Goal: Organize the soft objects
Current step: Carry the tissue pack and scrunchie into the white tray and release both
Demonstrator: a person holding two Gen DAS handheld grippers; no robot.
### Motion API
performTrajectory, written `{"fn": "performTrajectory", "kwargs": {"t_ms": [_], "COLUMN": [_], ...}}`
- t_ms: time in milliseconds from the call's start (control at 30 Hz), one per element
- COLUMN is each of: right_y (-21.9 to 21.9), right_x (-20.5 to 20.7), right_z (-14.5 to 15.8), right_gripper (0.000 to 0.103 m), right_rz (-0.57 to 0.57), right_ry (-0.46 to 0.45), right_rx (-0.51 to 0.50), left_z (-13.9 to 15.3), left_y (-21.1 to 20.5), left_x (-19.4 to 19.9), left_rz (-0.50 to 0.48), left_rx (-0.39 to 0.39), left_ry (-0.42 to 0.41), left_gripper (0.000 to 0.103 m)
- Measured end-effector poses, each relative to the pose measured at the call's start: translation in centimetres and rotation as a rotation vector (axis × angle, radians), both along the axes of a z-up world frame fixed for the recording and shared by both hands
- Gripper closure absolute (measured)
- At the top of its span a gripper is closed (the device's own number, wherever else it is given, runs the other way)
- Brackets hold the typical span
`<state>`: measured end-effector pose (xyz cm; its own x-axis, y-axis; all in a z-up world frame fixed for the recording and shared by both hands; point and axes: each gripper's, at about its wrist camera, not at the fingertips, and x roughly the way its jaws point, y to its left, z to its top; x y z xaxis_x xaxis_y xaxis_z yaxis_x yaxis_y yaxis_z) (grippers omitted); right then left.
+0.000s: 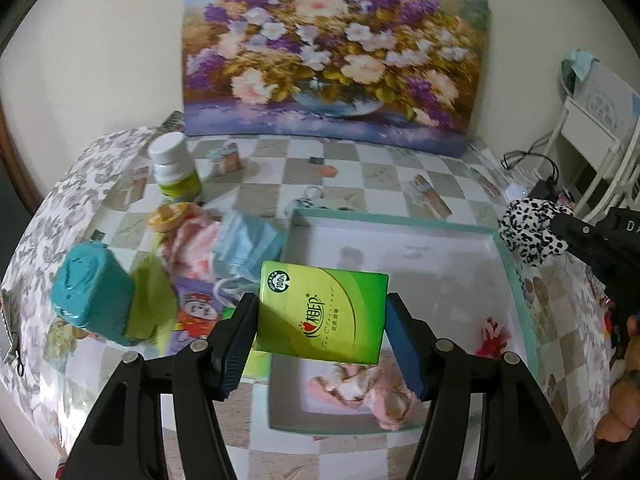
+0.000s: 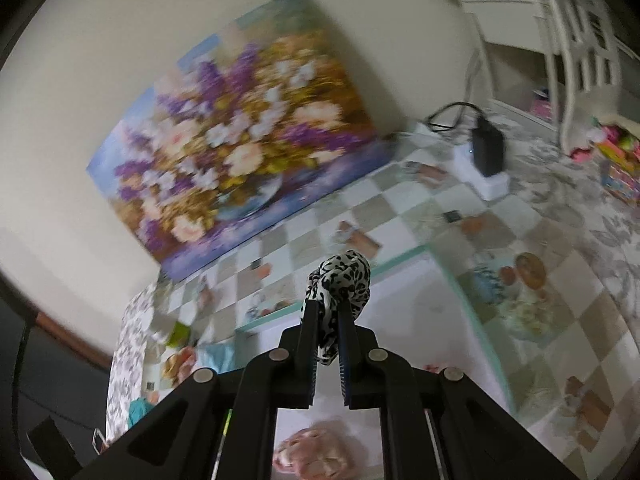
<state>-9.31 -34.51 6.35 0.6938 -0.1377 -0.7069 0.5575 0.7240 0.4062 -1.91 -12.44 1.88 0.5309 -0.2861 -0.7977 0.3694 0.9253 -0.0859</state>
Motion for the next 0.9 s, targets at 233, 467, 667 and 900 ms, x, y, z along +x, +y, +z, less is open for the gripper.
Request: {"fn": "performTrajectory", "kwargs": {"t_ms": [233,467,667,900], "right_y": [-2.9,-3.9,-3.5,-2.6], "right_x": [-1.1,-0.9,0.1,0.5], "right_z": [-1.6,-3.4,-5.2,-4.9], "right_gripper": [0.094,0.094,0.092,0.091], "right_rz": [-0.071,-0.082,-0.050,-0.019], "right_ry": [0.048,0.099,0.161,0.176], "right_rx": [0.036,0.054,0.073,0.043], "left_z": [-2.2,-3.3,-3.0,-1.7], "left_y": [-2.9,-5.2,-4.8,-4.3], "left_x": [0.6,0.8,1.2,1.1], "left_rz": [-0.035,-0.093,-0.097,-0.100], "left_rx": [0.008,0.030,-0.004,-0.028], "left_ry": [0.070,0.094,0.109,0.102], "left_gripper": [0.038,0.038,0.023,0.019]}}
